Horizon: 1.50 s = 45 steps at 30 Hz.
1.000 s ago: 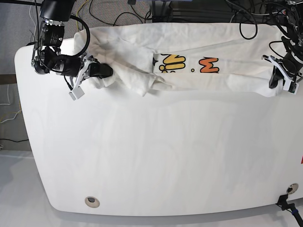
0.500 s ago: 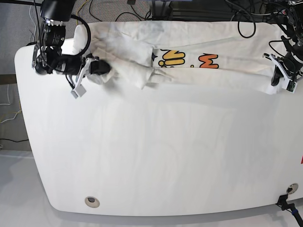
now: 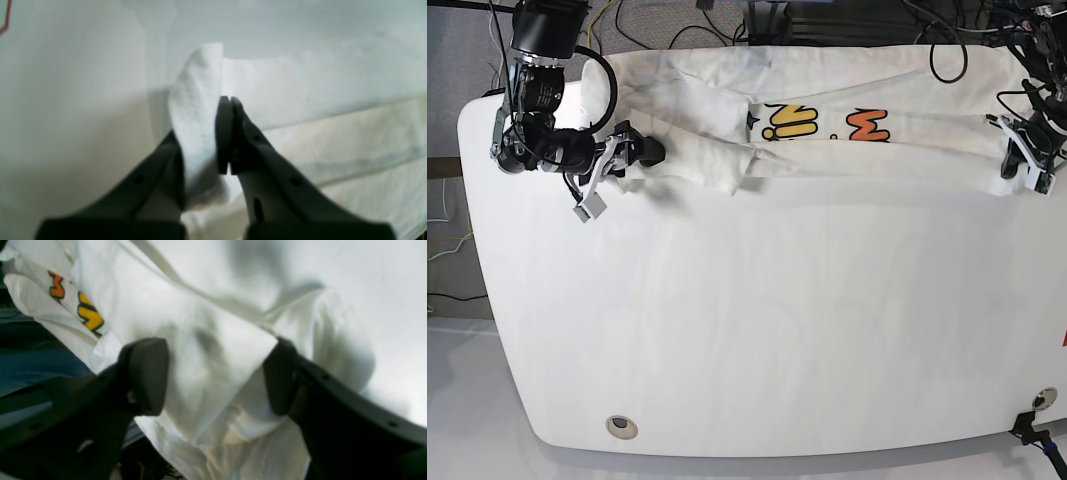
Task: Fold the T-shirt properly
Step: 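Drag the held fabric with the right gripper toward the shirt's collar, then open the left gripper and regrasp the folded edge beside it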
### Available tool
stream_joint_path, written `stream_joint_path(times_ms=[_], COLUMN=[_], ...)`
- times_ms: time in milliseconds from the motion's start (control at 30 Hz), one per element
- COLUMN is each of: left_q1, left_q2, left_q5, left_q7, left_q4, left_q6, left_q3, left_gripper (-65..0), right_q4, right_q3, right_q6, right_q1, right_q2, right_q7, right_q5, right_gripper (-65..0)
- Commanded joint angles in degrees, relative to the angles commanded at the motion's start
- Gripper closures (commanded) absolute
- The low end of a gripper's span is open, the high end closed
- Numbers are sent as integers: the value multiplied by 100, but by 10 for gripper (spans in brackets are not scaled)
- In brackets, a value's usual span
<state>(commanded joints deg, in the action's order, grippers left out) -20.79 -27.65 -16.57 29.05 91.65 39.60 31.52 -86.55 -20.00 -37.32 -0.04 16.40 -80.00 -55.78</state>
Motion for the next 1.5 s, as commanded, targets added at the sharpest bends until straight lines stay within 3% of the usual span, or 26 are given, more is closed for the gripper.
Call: stream_joint_path(times_ms=[33, 133, 267, 467, 667, 867, 933, 1133, 1500], left_q1=[9, 18, 229, 325, 387, -53, -202, -369, -378], left_q2=[18, 44, 114, 149, 334, 360, 369, 369, 378], left_q5=[132, 325, 352, 316, 308, 308, 308, 308, 308], left_q7=[0, -9, -9, -9, -9, -9, -9, -9, -9], left_q4=[0, 35, 0, 167, 703, 1231, 1345, 1363, 1327], left_q6=[0, -35, -44, -9, 0, 0, 0, 0, 0], left_q3=[0, 0, 18, 26, 0, 26, 26, 35, 9], left_gripper=[-41, -296, -461, -468, -468, -468, -468, -468, -468], right_q4=[0, 0, 0, -9, -809, -888, -1187, -1697, -1204], right_q3=[0, 0, 0, 0, 0, -26, -26, 0, 0], right_q6=[-18, -18, -9, -26, -35, 0, 0, -35, -44], right_q1=[62, 202, 316, 457, 492, 273, 149, -97, -237], right_q2=[0, 0, 0, 0, -9, 53, 211, 185, 176], right_q7=[0, 0, 0, 57, 40, 136, 207, 787, 1007], right_q5=[-9, 9, 26, -9, -18, 70, 422, 2075, 2303], right_gripper=[-436, -436, -436, -436, -436, -436, -436, -438, -438])
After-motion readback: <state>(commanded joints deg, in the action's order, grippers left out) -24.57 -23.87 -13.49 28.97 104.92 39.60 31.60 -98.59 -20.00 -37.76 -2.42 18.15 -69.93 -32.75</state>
